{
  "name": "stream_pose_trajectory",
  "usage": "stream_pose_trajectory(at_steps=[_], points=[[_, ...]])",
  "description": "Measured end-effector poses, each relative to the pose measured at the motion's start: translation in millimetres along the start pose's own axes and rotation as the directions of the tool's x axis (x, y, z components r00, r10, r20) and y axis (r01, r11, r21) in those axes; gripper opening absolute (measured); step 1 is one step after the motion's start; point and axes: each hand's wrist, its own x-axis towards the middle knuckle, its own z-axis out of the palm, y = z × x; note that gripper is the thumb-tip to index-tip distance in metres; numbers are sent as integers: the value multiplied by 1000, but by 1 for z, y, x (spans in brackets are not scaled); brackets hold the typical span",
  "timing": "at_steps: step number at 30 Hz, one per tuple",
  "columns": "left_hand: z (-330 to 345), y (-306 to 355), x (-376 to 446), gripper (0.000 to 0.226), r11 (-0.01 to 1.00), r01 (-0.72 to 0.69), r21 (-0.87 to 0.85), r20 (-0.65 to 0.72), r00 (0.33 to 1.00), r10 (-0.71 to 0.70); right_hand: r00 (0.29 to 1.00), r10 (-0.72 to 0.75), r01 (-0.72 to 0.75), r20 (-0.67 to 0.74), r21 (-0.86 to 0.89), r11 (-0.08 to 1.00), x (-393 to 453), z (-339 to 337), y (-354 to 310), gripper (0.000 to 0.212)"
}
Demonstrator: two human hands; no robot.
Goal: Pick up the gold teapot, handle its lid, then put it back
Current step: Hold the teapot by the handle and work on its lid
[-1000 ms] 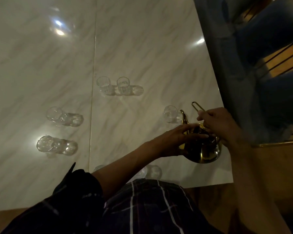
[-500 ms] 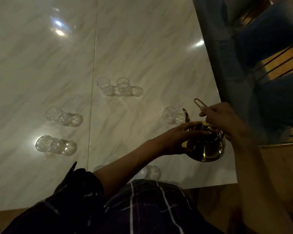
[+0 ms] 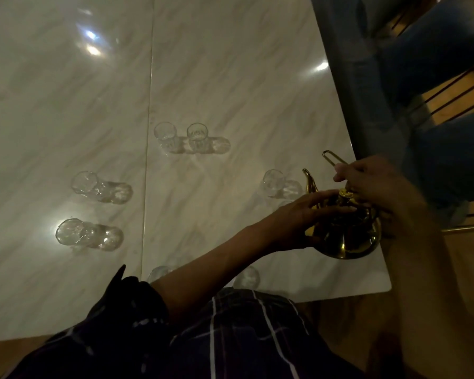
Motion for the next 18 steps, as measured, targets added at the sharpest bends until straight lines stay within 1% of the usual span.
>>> stream_pose_trajectory(at_steps=[4,18], points=[[-1,4,2,86,1000,2,11,-5,1000,-2,1000,-16,17,13,-26,1000,-1,-6,-2,27],[-3,10,2,83,1000,-7,0,-14,1000,7,999,-20,22,38,-55,998,-2,-8,-5,29]])
